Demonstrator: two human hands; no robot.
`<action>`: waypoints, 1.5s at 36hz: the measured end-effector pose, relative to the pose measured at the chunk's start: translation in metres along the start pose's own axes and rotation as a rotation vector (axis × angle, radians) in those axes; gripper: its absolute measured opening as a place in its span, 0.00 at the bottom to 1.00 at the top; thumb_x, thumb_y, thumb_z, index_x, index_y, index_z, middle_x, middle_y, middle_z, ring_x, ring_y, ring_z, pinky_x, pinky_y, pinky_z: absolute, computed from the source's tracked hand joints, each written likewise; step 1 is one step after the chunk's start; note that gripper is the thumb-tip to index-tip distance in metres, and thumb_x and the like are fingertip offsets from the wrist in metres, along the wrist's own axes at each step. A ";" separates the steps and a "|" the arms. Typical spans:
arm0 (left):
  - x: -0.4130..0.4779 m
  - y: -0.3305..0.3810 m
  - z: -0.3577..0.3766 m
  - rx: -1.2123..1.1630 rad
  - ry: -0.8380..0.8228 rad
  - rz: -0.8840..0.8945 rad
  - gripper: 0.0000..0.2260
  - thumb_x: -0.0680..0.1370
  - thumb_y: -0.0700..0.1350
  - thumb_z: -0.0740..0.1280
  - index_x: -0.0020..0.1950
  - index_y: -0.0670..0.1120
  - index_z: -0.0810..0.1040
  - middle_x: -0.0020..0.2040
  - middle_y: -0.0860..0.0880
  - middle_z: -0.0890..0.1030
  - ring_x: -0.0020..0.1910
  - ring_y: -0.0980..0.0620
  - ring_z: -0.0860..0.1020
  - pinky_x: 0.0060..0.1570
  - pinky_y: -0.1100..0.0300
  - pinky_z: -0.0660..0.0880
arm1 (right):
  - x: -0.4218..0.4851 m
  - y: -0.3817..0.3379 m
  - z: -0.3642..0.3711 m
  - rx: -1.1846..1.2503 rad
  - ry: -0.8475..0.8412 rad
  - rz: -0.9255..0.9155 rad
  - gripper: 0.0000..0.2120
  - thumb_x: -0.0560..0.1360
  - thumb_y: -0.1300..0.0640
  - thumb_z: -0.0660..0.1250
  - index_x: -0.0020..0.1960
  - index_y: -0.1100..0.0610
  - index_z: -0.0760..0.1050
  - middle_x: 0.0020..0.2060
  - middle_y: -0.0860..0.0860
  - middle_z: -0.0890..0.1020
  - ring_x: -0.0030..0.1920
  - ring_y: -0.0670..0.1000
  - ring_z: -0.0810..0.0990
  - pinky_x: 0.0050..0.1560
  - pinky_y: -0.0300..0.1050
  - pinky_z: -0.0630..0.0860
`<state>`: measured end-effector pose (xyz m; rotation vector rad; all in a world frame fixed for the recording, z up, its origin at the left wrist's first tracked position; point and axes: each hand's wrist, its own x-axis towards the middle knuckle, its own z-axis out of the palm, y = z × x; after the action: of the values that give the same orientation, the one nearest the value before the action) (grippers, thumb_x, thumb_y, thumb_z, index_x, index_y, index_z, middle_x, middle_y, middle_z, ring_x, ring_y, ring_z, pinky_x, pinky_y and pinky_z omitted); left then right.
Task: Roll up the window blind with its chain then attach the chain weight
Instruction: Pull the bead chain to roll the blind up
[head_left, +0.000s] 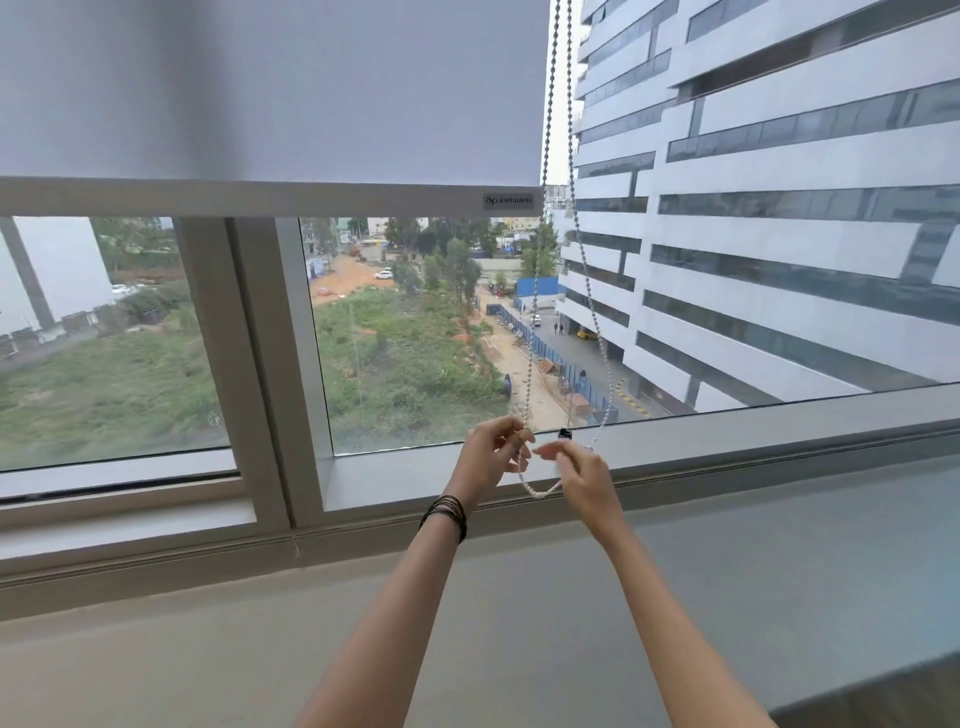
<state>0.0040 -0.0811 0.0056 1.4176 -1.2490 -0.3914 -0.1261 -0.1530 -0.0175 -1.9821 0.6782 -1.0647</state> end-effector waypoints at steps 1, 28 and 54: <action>-0.001 0.000 0.000 -0.003 0.001 0.004 0.06 0.79 0.40 0.63 0.44 0.42 0.77 0.33 0.48 0.78 0.28 0.59 0.77 0.36 0.61 0.80 | 0.006 -0.005 -0.005 0.022 0.031 0.000 0.14 0.77 0.69 0.54 0.48 0.59 0.78 0.43 0.52 0.82 0.44 0.42 0.80 0.44 0.27 0.73; 0.030 0.032 -0.024 0.519 -0.191 0.187 0.06 0.78 0.42 0.66 0.46 0.39 0.79 0.46 0.42 0.83 0.45 0.47 0.79 0.47 0.61 0.73 | 0.130 -0.236 -0.060 0.358 0.233 -0.403 0.13 0.82 0.61 0.51 0.57 0.65 0.72 0.27 0.51 0.67 0.21 0.40 0.67 0.24 0.36 0.75; 0.085 0.233 -0.080 -0.227 0.301 0.440 0.15 0.83 0.43 0.52 0.60 0.37 0.75 0.51 0.40 0.81 0.43 0.53 0.82 0.46 0.62 0.80 | 0.112 -0.242 -0.055 0.184 0.199 -0.602 0.12 0.81 0.62 0.52 0.43 0.62 0.70 0.24 0.49 0.67 0.21 0.43 0.66 0.25 0.53 0.74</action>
<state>-0.0044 -0.0606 0.2655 0.9345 -1.1847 -0.0139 -0.0942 -0.1204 0.2511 -1.9767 0.0591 -1.6300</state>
